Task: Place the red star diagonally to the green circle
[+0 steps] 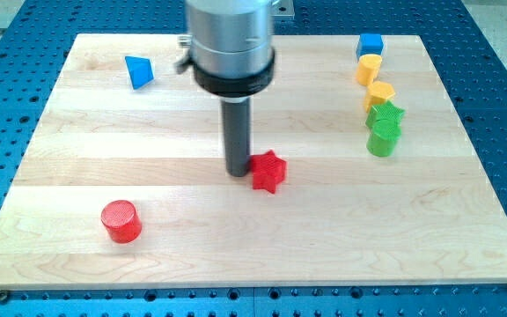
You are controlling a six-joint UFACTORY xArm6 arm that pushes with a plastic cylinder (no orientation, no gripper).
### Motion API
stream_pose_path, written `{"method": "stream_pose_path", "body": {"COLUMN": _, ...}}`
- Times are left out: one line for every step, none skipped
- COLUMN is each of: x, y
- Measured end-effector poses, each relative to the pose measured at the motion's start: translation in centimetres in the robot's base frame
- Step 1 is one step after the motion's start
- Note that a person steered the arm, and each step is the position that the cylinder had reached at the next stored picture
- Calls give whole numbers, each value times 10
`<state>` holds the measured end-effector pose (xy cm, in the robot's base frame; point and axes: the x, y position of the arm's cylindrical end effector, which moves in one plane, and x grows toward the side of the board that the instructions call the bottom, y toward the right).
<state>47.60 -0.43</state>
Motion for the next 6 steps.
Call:
{"method": "stream_pose_path", "body": {"x": 0, "y": 32}}
{"method": "stream_pose_path", "body": {"x": 11, "y": -9}}
{"method": "stream_pose_path", "body": {"x": 14, "y": 12}}
{"method": "stream_pose_path", "body": {"x": 15, "y": 60}}
{"method": "stream_pose_path", "body": {"x": 20, "y": 69}}
{"method": "stream_pose_path", "body": {"x": 39, "y": 11}}
